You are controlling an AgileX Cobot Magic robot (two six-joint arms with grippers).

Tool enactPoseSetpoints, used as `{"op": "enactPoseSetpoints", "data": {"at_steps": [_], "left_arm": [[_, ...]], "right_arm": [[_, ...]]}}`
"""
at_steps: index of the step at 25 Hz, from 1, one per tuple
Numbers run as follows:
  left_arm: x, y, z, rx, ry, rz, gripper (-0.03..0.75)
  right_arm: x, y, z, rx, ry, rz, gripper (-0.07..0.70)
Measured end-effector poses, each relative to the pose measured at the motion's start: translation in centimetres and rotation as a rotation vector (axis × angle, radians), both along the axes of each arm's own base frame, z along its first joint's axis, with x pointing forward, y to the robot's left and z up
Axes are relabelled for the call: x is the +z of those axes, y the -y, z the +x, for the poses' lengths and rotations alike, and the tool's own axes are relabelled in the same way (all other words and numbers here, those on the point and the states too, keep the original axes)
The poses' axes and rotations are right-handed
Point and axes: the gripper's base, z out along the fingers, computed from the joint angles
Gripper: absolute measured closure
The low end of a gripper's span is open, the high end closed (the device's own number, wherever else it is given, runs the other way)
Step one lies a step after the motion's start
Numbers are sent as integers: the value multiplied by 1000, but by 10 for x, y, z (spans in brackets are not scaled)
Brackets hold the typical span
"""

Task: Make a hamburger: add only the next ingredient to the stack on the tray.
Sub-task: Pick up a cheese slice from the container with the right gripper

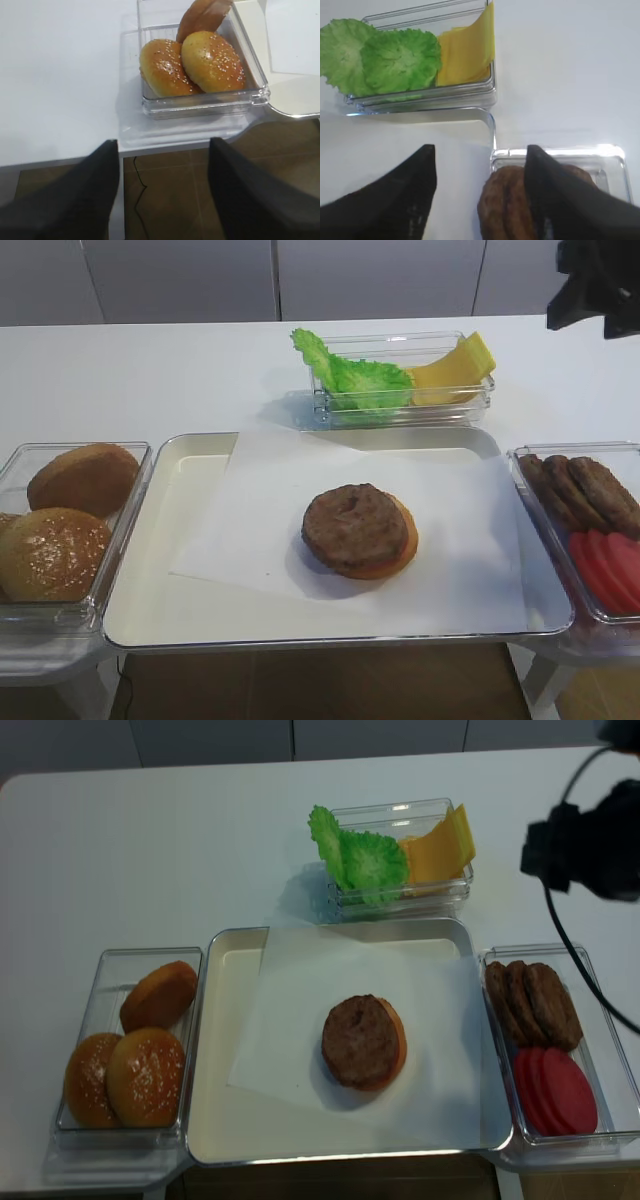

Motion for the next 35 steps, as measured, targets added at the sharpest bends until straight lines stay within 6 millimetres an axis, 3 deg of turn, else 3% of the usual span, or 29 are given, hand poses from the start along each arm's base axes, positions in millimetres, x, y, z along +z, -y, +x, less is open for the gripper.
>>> {"op": "enactPoseSetpoints", "data": {"at_steps": [6, 12, 16, 21, 35], "left_arm": [[0, 0, 0, 0, 0, 0, 296], [0, 0, 0, 0, 0, 0, 296], [0, 0, 0, 0, 0, 0, 296], [0, 0, 0, 0, 0, 0, 296], [0, 0, 0, 0, 0, 0, 296]], "right_arm": [[-15, -10, 58, 31, -58, -7, 195], [-39, -17, 98, 61, -131, -4, 195], [-54, -9, 118, 48, -160, 58, 195], [-70, 2, 133, 58, -174, 94, 212], [-84, -1, 145, 80, -161, 129, 347]]}}
